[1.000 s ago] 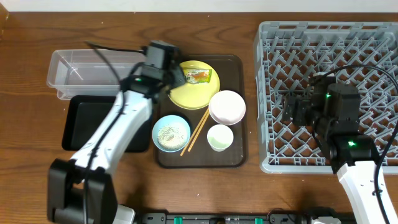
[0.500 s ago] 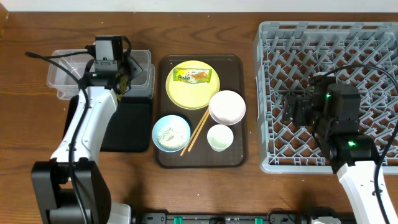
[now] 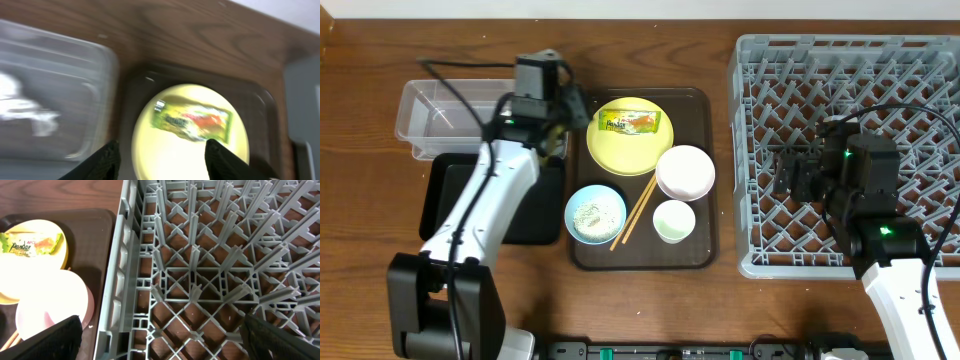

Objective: Sort waste into correct bins and load items into the dishwasher rack
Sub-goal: 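Carry the tissue with the left gripper and drop it into the clear bin, then move the left gripper back to the plate and grasp the green cake wrapper, then carry the wrapper with the left gripper and release it into the clear bin, then grasp the rim of the light-blue rice bowl with the left gripper, then lift the blue bowl over the black tray and tip the rice out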

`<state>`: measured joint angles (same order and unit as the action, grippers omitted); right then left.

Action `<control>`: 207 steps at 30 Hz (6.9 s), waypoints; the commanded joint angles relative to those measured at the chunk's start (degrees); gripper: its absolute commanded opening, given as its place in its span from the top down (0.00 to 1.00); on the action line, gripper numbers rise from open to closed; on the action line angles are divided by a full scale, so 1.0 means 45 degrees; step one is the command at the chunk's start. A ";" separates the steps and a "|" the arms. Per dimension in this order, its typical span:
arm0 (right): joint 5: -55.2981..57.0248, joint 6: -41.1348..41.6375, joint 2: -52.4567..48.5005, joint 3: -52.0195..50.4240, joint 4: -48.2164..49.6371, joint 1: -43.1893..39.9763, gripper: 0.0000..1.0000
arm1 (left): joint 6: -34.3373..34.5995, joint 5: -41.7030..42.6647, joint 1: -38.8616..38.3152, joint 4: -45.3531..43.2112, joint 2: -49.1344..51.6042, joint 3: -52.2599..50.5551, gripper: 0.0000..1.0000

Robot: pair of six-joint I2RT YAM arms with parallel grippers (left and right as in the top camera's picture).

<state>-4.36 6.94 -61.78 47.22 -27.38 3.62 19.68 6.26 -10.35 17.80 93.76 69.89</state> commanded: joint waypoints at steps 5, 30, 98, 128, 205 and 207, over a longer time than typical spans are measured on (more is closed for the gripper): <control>-0.0121 -0.0029 -0.0024 0.0291 0.0073 0.0121 0.01 | 0.0991 0.0180 -0.0627 -0.1039 0.0695 0.0121 0.43; -0.0146 0.0063 -0.0024 0.0291 -0.0097 0.0121 0.01 | 0.0733 0.0068 -0.1005 -0.4172 0.5139 0.0121 0.37; -0.0136 0.0058 -0.0024 0.0291 -0.0262 0.0121 0.01 | 0.0787 -0.0068 -0.1647 -0.1292 0.2293 0.0024 0.94; -0.0141 0.0063 -0.0024 0.0291 -0.0257 0.0121 0.01 | 0.0738 -0.0646 0.3993 0.0024 0.0364 -0.0228 0.70; -0.0141 0.0058 -0.0024 0.0291 -0.0267 0.0121 0.01 | 0.0107 0.0277 -0.3687 0.6416 -0.0359 -0.0408 0.94; -0.0141 0.0058 -0.0024 0.0291 -0.0272 0.0121 0.01 | 0.0107 0.0282 -0.3376 0.6494 -0.0806 -0.0408 0.94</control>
<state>-4.54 6.98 -61.78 47.22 -28.53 3.62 19.88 7.77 -27.29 46.39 93.27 67.99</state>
